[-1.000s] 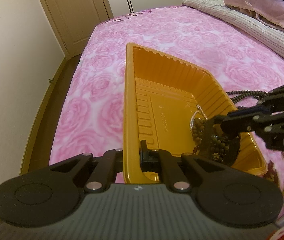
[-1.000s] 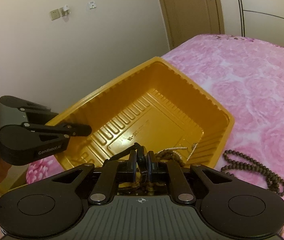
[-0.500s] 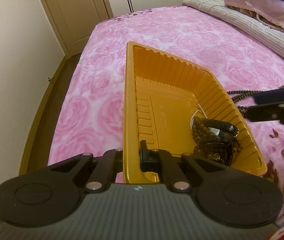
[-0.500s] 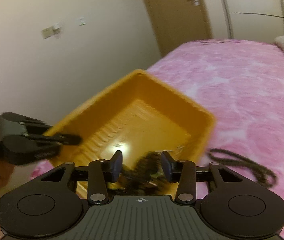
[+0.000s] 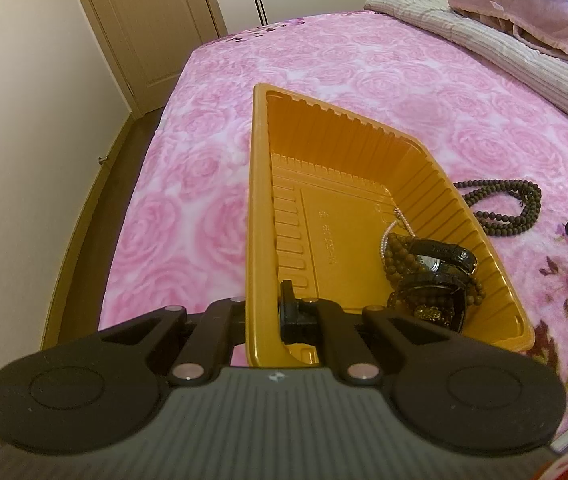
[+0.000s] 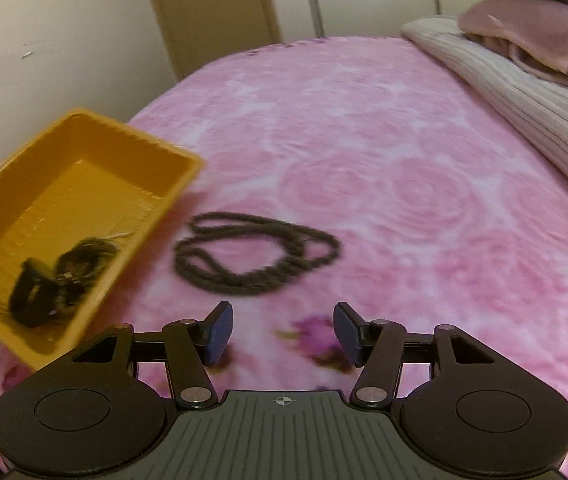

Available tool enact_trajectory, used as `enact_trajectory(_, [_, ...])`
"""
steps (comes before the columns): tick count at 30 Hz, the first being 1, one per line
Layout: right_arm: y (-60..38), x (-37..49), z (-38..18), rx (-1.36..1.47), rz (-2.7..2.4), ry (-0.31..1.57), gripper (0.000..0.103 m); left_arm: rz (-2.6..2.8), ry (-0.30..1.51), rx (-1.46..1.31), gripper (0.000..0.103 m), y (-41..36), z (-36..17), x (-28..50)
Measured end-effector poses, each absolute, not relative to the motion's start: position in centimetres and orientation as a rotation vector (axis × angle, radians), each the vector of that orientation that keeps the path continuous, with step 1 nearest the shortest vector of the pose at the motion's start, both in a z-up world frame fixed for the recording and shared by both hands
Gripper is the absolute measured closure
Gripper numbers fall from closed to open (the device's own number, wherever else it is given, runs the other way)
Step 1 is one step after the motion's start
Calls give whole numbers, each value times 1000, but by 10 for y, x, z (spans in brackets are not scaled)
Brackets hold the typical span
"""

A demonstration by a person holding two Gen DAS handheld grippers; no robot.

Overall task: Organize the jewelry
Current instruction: 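Grasp the long dark bead strand on the bedspread with the right tool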

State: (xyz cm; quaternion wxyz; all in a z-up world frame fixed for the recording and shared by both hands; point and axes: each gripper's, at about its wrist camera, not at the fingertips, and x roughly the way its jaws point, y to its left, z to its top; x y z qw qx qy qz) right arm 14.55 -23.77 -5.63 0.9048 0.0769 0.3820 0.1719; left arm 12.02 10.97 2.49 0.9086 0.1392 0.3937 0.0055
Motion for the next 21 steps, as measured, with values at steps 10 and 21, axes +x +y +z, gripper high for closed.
enact_trajectory(10, [-234, 183, -56, 150, 386, 765, 70, 18, 819, 299, 100, 107, 26, 122])
enact_trajectory(21, [-212, 224, -75, 61, 387, 833, 91, 18, 819, 302, 100, 106, 26, 122])
